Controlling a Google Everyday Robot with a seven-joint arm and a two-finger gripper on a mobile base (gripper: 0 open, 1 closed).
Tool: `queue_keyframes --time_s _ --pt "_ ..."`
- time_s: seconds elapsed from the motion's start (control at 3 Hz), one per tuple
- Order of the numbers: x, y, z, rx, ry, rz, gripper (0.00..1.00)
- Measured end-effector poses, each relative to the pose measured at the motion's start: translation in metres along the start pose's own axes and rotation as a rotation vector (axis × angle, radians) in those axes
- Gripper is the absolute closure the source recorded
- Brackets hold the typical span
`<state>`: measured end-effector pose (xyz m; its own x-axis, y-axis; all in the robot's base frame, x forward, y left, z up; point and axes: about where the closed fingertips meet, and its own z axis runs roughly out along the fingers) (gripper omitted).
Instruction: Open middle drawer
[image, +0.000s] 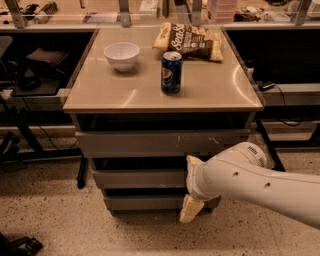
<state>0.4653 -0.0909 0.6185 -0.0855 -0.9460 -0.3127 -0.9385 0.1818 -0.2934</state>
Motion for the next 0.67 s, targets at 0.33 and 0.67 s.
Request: queue_keyframes --time_s 0.33,0.67 --pt "0.008 -0.013 0.029 0.072 0.015 -0.029 0.0" --pt "0.008 -0.03 0.033 0.115 0.019 -0.042 0.0"
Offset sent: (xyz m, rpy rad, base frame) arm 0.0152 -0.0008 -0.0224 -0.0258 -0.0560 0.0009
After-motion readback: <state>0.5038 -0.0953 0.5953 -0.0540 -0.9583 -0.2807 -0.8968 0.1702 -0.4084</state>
